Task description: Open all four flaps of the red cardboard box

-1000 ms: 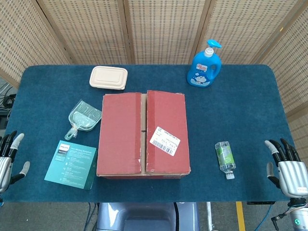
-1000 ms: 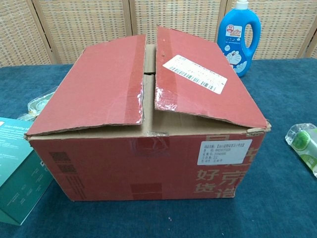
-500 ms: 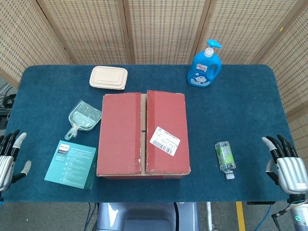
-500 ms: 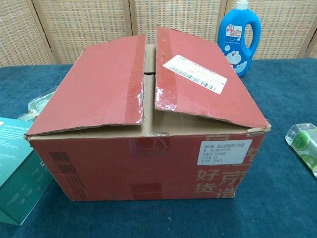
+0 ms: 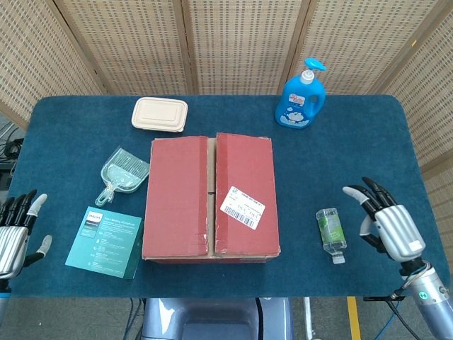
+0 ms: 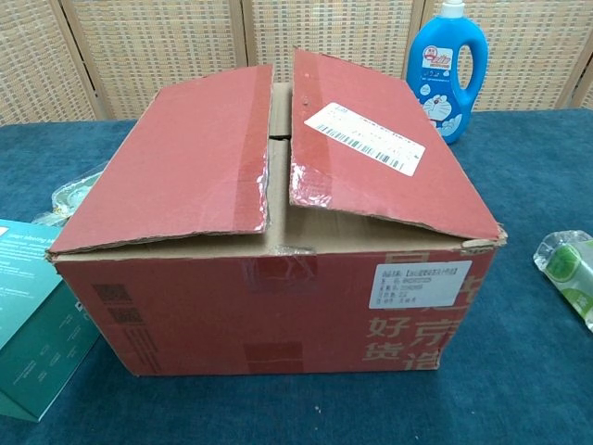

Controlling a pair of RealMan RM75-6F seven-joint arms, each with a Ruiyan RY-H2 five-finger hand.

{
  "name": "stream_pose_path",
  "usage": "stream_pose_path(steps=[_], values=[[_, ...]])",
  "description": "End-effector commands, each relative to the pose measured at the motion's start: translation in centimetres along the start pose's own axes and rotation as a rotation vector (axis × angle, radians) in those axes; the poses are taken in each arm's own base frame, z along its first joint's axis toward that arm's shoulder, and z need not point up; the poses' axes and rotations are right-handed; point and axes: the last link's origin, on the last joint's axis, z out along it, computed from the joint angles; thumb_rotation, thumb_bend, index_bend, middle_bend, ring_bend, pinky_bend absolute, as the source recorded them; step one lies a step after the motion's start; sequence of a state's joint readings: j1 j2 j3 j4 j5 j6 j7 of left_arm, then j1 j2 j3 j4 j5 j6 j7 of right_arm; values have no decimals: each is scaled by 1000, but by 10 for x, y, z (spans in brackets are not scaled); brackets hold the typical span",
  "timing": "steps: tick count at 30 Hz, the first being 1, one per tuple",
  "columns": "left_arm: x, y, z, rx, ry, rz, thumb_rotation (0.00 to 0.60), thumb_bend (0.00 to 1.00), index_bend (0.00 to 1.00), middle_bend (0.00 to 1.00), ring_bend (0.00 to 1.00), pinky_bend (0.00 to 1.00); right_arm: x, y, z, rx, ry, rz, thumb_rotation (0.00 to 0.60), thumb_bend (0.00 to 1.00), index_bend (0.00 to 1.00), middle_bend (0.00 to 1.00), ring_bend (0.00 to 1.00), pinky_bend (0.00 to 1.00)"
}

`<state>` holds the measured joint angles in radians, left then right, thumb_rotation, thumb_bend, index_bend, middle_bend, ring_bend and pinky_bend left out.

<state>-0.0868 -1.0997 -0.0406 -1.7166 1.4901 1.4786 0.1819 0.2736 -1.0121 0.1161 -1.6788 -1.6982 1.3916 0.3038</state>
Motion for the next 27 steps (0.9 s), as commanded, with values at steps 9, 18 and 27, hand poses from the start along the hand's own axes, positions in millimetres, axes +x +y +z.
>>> stream_pose_path(steps=[9,18,27], values=[[0,4,6,-2,-8,15,600,392,0,0,0,0,-7,-70,78,301,-143,218,600,1000,255,270,75,135],[-3,7,10,-9,-18,17,600,392,0,0,0,0,-19,-110,114,426,-231,238,600,1000,281,294,77,135],[-6,8,13,-10,-25,19,600,392,0,0,0,0,-25,-132,137,473,-245,213,600,1000,281,294,95,135]])
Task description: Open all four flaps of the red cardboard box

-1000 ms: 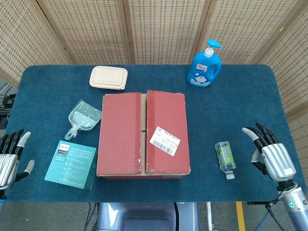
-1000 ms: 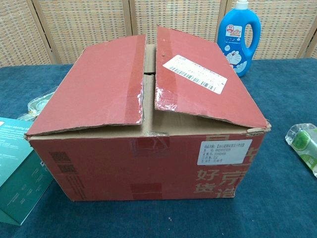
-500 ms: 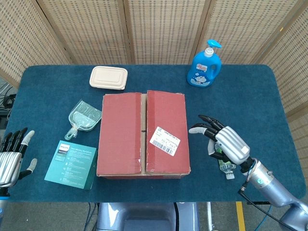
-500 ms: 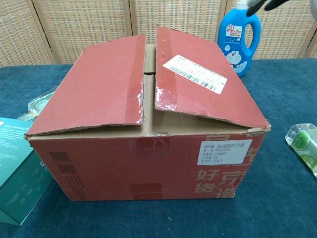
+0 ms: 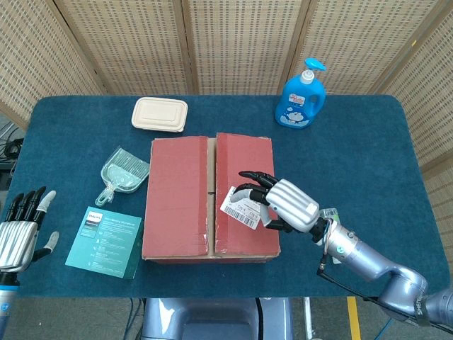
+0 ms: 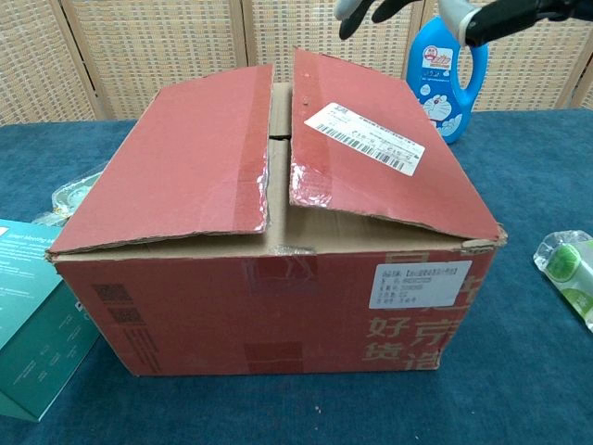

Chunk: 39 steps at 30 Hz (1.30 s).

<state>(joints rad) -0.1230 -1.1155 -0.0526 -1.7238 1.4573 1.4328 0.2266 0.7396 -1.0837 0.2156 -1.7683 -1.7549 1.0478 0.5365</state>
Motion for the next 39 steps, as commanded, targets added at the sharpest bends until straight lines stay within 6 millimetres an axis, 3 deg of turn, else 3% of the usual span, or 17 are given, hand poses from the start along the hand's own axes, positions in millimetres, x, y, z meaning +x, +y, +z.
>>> stream_pose_path(steps=[1,16,39], values=[[-1,-1,0,2,-4,1,600,392,0,0,0,0,-2,-4,13,21,-12,-36,600,1000,281,294,96,135],[-7,-7,2,24,-27,-2,600,392,0,0,0,0,-28,-10,57,39,-99,-143,600,1000,281,294,96,135],[-10,-12,0,38,-33,-13,600,392,0,0,0,0,-41,6,68,-6,-136,-211,600,1000,300,326,96,135]])
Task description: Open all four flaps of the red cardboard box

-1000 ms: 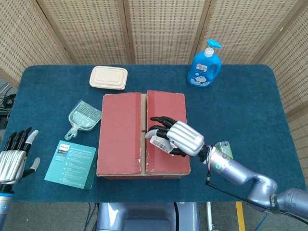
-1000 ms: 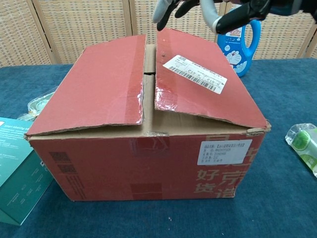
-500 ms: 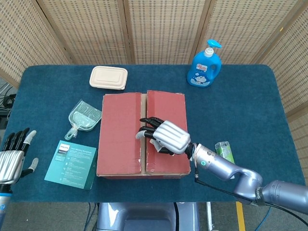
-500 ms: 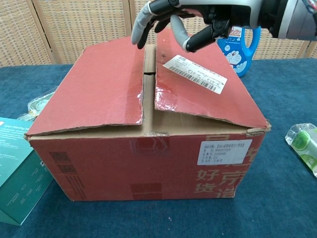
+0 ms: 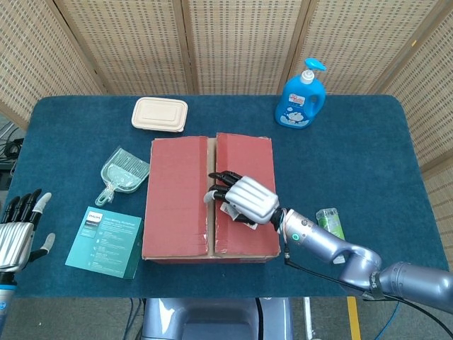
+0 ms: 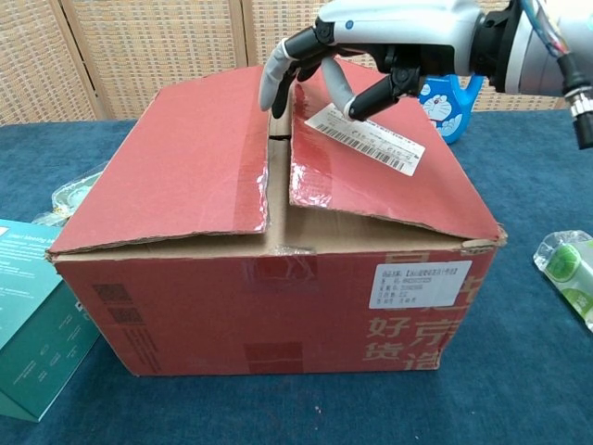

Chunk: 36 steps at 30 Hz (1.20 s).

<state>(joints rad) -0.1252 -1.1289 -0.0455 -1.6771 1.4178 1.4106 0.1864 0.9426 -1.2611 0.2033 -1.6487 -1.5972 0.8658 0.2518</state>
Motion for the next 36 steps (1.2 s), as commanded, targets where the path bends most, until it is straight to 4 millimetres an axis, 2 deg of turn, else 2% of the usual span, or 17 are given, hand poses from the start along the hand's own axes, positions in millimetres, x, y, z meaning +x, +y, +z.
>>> stream_pose_path(steps=[1,17,36], values=[[0,0,0,1,-2,-1,600,392,0,0,0,0,0,1,1,-3,0,-1,600,1000,303,330,96,135],[-1,0,1,-4,-4,-7,600,392,0,0,0,0,1,8,1,-18,13,-12,600,1000,335,430,105,135],[1,2,3,-18,13,-16,600,392,0,0,0,0,32,9,-6,-27,66,-80,600,1000,345,455,127,135]])
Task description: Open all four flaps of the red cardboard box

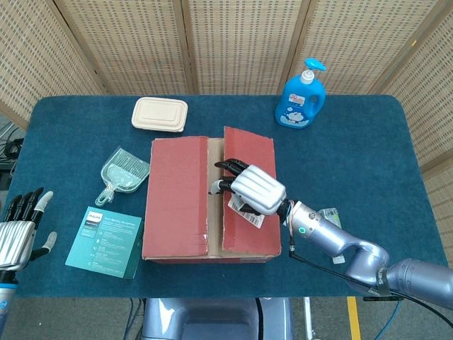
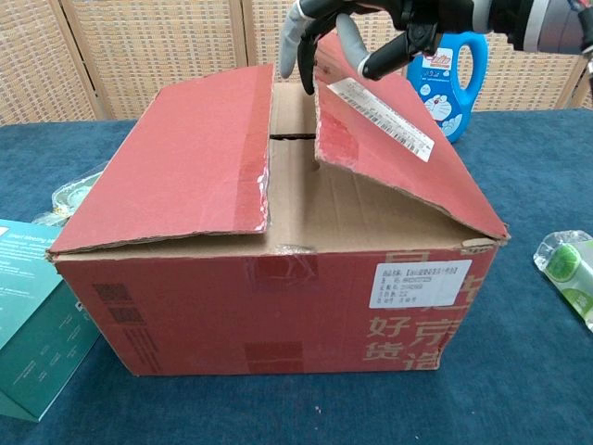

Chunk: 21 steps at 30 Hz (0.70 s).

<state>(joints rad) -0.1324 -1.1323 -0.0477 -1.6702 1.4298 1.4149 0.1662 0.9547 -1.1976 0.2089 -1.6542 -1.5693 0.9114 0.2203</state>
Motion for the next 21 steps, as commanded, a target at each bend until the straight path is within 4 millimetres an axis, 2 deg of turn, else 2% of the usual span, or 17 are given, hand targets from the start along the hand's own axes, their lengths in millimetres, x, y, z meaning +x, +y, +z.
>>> stream_pose_path(steps=[1,21], values=[[0,1,0,-3,0,-2,600,392,0,0,0,0,6,1,-1,-5,8,-12,600,1000,345,456,129,135],[1,4,1,-15,6,2,600,392,0,0,0,0,48,18,-15,-77,41,-117,600,1000,346,463,137,135]])
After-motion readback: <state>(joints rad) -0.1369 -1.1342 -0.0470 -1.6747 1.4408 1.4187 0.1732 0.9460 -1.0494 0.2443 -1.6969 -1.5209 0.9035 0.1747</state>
